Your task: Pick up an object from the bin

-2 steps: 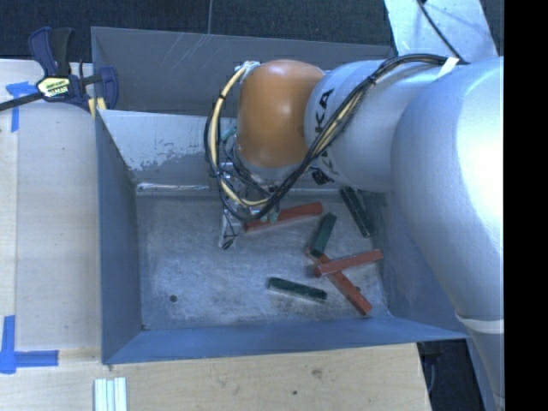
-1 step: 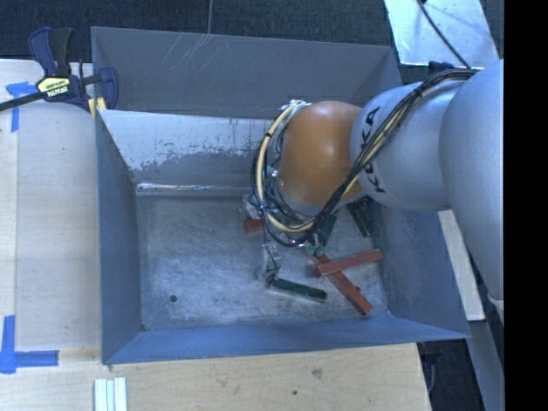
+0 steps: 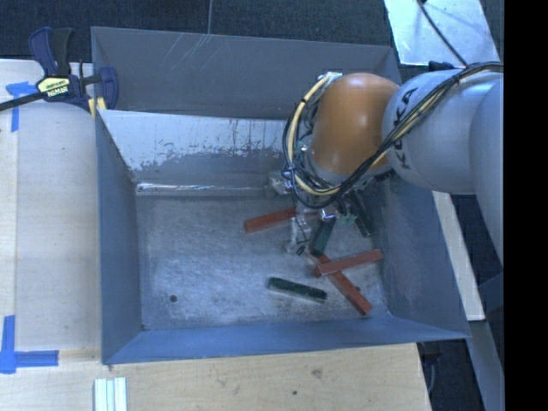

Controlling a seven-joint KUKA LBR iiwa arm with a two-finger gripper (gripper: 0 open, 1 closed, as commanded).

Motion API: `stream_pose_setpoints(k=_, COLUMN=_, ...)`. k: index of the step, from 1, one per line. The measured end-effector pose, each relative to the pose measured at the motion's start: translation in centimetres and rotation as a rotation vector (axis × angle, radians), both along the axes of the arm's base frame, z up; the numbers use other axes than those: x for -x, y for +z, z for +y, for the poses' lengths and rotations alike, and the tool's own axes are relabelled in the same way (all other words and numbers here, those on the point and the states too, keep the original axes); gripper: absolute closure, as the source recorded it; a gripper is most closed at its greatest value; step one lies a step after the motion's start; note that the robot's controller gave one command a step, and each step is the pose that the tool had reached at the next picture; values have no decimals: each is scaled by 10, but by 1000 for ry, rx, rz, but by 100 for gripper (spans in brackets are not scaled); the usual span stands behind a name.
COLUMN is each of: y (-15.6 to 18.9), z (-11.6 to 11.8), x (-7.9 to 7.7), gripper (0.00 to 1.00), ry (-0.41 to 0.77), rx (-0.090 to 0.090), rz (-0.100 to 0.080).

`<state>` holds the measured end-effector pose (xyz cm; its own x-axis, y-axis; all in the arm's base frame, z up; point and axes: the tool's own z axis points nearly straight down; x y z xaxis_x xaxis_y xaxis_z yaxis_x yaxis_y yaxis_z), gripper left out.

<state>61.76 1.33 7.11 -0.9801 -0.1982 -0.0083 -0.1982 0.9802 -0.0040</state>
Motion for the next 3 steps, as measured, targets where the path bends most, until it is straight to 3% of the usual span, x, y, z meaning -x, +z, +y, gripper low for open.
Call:
stream_pose_setpoints(k=1, y=1, z=5, x=1, gripper=100, ry=2, rx=-4, rz=2)
stream_pose_setpoints(k=2, y=134, z=-56, x=5, gripper=100, ry=-27, rx=0, rz=-4)
stream_pose_setpoints(k=3, y=129, z=-53, x=6, gripper=0, ry=-25, rx=-3, rz=5)
